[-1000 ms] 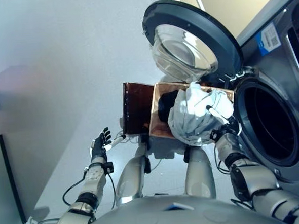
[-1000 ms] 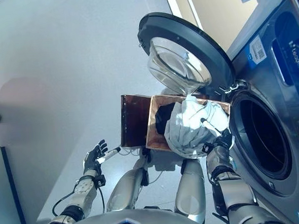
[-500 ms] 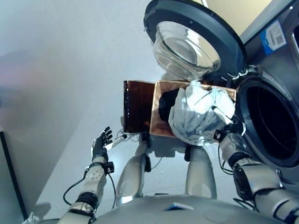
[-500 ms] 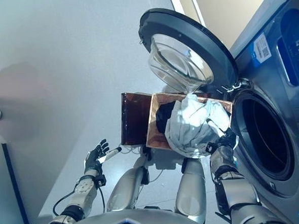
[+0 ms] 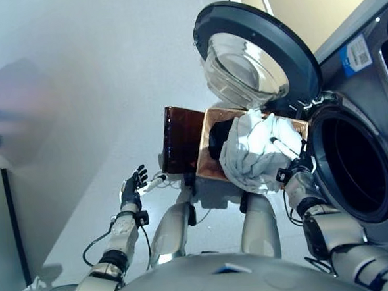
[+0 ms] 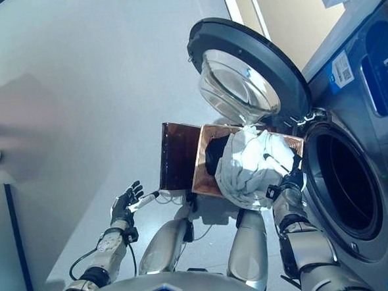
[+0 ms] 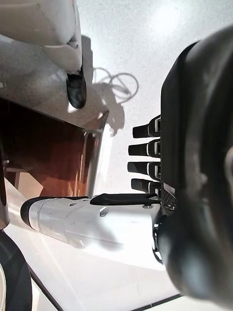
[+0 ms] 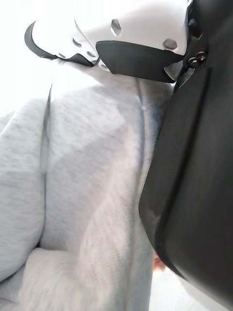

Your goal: Pick up the clothes and place them into the washing machine

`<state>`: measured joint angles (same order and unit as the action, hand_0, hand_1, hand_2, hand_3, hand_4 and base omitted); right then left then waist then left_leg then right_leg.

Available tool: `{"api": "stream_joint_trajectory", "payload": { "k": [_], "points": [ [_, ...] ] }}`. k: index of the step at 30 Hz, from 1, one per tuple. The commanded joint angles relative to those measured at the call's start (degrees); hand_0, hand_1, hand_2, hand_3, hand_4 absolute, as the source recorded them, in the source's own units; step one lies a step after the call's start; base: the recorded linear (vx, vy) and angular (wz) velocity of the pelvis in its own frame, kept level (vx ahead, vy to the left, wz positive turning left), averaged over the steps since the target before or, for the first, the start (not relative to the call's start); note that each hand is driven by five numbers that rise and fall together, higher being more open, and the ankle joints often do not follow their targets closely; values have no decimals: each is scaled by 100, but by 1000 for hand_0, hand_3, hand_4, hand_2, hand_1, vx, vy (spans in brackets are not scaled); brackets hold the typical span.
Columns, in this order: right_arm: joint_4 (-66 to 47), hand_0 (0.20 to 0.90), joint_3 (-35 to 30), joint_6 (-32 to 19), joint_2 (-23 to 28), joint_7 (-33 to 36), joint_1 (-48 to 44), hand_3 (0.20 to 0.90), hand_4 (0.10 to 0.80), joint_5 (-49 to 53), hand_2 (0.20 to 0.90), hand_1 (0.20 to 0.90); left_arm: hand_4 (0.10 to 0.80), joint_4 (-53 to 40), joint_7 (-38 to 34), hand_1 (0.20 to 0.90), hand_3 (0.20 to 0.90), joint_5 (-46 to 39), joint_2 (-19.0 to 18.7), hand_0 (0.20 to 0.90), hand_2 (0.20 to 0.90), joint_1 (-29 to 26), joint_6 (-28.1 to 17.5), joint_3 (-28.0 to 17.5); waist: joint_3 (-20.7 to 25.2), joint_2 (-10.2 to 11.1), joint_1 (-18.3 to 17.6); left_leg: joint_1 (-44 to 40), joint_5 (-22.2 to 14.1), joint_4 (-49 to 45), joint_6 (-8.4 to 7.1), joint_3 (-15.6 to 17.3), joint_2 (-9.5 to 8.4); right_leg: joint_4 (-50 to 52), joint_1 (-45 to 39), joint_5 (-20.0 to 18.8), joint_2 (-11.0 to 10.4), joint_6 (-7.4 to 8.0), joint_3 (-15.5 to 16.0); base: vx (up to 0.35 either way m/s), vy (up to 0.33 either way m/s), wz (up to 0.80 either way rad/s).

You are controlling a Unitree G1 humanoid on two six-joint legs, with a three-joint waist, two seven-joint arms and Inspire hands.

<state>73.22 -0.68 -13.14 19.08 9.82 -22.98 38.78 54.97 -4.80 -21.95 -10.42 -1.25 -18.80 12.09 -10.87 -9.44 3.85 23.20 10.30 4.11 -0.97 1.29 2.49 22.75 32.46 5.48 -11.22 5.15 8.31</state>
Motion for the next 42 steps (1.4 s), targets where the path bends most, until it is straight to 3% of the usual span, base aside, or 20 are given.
{"api": "stream_joint_trajectory", "payload": {
  "k": [1, 14, 20, 29, 32, 33, 42],
  "points": [
    [-232, 200, -154, -294, -62, -118, -95, 200, 300, 208, 200, 200, 800, -62, -11, 900, 900, 9, -302, 900, 900, 51, -214, -178, 157, 473, 55, -457, -573, -17, -436, 8, -92, -2525, -1002, -1483, -367, 364, -108, 49, -8, -1],
    [-1756, 200, -1067, -720, -969, -778, 1624, 200, 300, 2051, 200, 200, 800, 898, -93, 900, 900, -167, -267, 900, 900, 67, -184, -582, 543, 833, -318, -1404, -800, 1, -462, 27, 104, -2536, -1964, -1186, -229, 360, -101, 93, -23, -5],
    [-2564, 200, -997, -714, -1175, -1063, 2278, 200, 300, 2353, 200, 200, 800, 1055, -88, 900, 900, -193, -281, 900, 900, 182, -183, -734, 772, 880, -396, -1742, -895, -2, -449, 170, 126, -2630, -2236, -1161, -174, 378, -157, 86, -21, -14],
    [-2832, 200, -1502, -971, -1555, -1135, 2663, 200, 300, 3099, 200, 200, 800, 1185, -147, 900, 900, -213, -221, 900, 900, 287, -211, -819, 1034, 890, -501, -2087, -999, 28, -457, 269, 158, -2655, -2537, -1072, -140, 386, -182, 79, -8, -9],
    [-2772, 200, -1366, -997, -1459, -832, 2762, 200, 300, 2596, 200, 200, 800, 1180, -192, 900, 900, -213, -218, 900, 900, 322, -213, -801, 1092, 913, -507, -2155, -1015, 39, -461, 273, 163, -2659, -2596, -1062, -128, 386, -184, 50, -12, -4],
    [-2969, 200, -1035, -896, -1311, -673, 2868, 200, 300, 1910, 200, 200, 800, 1110, -212, 900, 900, -195, -236, 900, 900, 350, -241, -789, 1099, 940, -506, -2175, -1006, 47, -464, 282, 174, -2664, -2620, -1070, -121, 388, -185, 22, -11, -4],
    [-3868, 200, -116, -780, -1034, -435, 3118, 200, 300, 235, 200, 200, 800, 839, -286, 900, 900, -35, -274, 900, 900, 394, -344, -719, 1179, 1033, -486, -2265, -983, 58, -463, 263, 185, -2655, -2758, -1040, -90, 397, -152, 10, -4, -3]
  ]
}}
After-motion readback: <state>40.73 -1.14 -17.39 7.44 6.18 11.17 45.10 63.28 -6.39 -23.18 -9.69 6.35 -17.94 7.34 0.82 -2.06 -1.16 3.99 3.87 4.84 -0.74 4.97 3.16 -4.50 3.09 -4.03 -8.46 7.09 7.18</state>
